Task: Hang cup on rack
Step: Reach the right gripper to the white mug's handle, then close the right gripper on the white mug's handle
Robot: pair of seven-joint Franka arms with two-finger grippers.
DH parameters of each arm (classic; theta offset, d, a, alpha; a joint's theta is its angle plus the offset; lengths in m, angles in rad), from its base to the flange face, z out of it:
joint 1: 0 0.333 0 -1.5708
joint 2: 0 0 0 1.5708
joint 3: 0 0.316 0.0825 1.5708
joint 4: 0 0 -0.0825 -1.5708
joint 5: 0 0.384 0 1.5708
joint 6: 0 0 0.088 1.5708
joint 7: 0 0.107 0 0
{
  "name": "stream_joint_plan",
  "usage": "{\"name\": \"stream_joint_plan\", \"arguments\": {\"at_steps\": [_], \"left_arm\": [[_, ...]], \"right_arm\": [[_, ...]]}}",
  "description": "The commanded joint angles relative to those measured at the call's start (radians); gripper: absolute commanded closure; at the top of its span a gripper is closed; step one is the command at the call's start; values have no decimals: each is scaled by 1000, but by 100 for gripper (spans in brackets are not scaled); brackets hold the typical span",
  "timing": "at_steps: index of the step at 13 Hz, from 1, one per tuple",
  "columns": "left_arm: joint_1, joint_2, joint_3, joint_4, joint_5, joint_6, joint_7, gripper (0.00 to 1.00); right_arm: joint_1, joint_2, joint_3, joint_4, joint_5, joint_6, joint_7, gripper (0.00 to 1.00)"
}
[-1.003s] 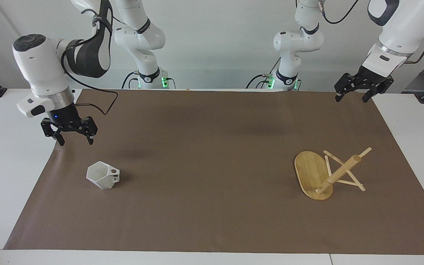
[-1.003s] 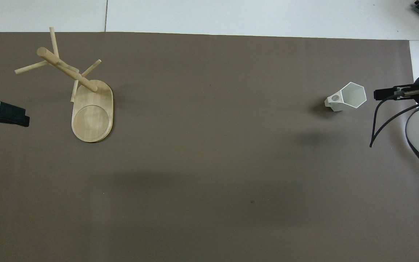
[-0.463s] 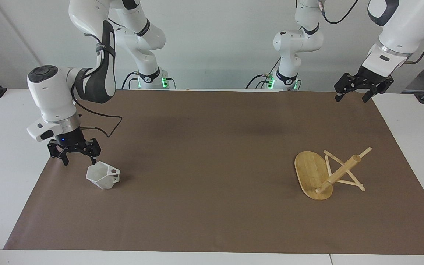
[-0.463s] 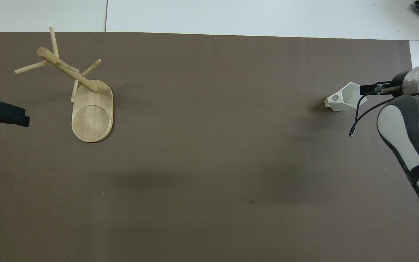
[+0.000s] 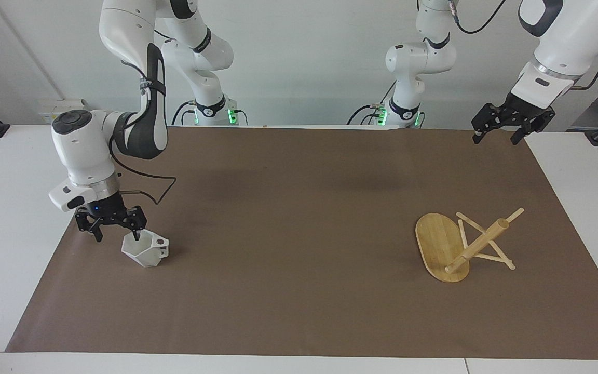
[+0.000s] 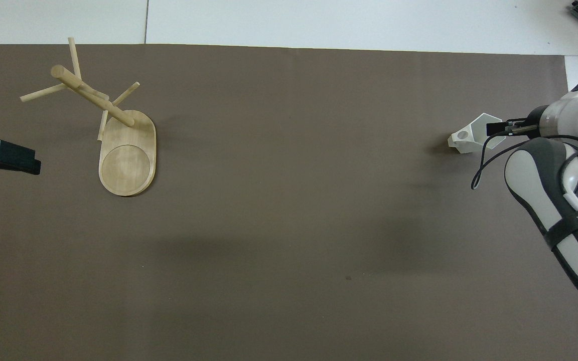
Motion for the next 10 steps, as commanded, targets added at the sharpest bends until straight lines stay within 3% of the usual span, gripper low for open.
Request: {"name": "stream_joint_plan", "arguments": {"at_steps": [1,10], "left_arm": [[3,-28,1,-28,4,-5,4,0],[3,-27,1,-30,4,-5,4,0]], "right_arm": [[-15,10,3,-37,-18,61,-14,0],[-17,36,-8,-42,-2,46,-5,0]]}}
